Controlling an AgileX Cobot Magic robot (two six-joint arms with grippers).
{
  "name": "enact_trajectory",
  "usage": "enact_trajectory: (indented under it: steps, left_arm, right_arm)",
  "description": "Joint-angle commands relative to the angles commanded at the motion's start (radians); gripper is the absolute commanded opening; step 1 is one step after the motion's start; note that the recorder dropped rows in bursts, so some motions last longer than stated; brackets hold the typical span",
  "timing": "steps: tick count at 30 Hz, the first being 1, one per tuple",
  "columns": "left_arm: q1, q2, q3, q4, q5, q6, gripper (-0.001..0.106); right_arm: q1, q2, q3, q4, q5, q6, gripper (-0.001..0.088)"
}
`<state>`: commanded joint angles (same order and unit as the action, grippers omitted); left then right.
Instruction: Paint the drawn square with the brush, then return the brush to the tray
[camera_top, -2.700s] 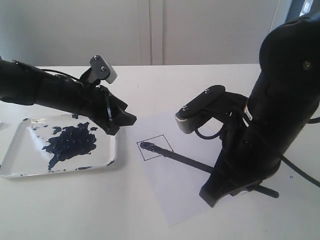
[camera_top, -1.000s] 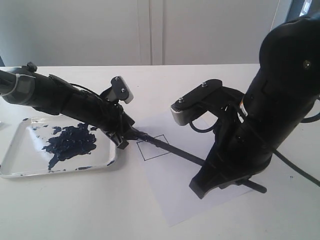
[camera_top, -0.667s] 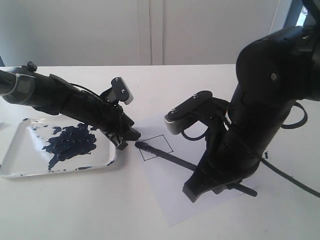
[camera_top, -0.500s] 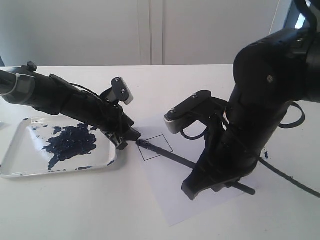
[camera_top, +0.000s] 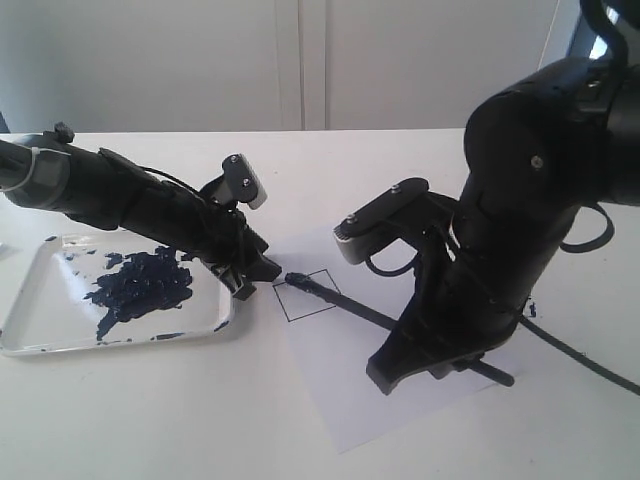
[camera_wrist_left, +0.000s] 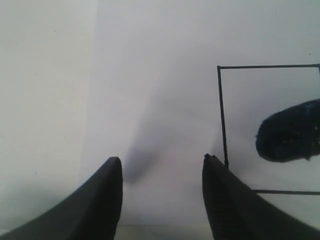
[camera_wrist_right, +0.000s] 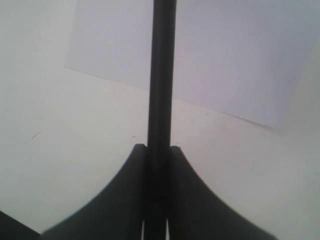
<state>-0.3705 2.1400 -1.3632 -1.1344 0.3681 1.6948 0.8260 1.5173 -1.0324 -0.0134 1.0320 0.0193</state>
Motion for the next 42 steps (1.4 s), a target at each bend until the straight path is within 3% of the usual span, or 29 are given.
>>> enact_trajectory:
  steps: [14, 30, 42]
  left_arm:
    - [0.0, 0.0, 0.0, 0.0, 0.002, -0.022, 0.054]
    - [0.0, 0.0, 0.0, 0.0, 0.002, -0.02, 0.054]
    - [0.0, 0.0, 0.0, 0.0, 0.002, -0.02, 0.054]
  right_arm:
    - [0.0, 0.028, 0.0, 0.013, -0.011, 0.014, 0.0]
    - [0.0, 0.028, 0.0, -0.143, -0.011, 0.168, 0.0]
    - [0.0, 0.045, 0.0, -0.137, -0.024, 0.168, 0.0]
